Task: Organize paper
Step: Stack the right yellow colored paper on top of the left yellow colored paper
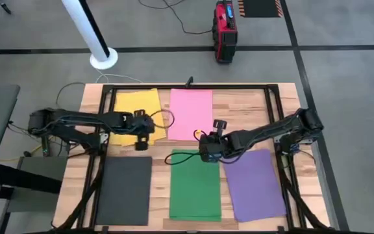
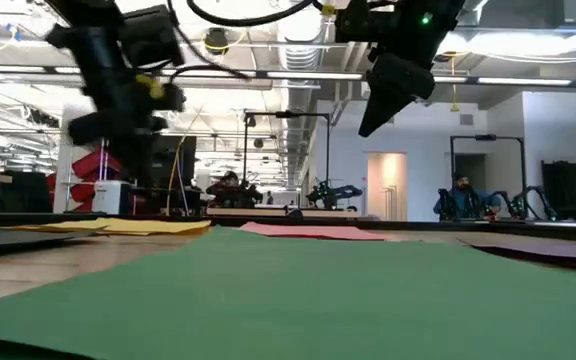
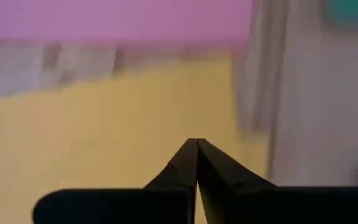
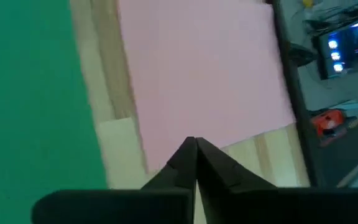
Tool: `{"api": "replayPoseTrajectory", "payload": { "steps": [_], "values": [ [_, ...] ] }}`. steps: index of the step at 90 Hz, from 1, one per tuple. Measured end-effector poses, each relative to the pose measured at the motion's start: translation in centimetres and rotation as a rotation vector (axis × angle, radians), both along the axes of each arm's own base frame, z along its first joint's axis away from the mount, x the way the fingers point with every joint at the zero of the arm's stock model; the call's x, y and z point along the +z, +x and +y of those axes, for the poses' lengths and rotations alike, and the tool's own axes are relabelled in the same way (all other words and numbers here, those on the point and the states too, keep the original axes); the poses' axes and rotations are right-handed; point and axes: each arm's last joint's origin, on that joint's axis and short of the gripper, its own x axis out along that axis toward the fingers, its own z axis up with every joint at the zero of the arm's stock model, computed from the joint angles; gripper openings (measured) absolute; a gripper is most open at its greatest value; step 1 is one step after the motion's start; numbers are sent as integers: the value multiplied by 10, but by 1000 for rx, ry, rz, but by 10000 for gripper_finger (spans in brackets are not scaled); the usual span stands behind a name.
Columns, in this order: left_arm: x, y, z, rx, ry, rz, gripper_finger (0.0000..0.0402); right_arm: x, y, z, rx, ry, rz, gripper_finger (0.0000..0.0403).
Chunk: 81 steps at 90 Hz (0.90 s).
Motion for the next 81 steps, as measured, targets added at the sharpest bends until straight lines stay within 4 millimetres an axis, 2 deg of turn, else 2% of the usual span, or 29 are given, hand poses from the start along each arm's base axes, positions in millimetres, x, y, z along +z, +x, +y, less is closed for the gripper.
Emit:
{"api": "replayPoseTrajectory", "payload": {
  "steps": [17,36,44,56,81],
  "values": [
    [-9,28,19,65,-81,-198,1,-8,-9,2,-19,-3,8,1],
    [-44,45,44,178,-114,-196,0,-18,-38,-6,-45,46,-99,0],
    [-56,45,50,215,-105,-159,0,-18,-50,-8,-53,65,-129,0],
    [-62,42,52,239,-107,-105,0,-14,-61,-11,-76,89,-160,0],
    [-47,23,47,283,-61,2,0,-8,-63,-11,-77,99,-188,0]
  ]
}}
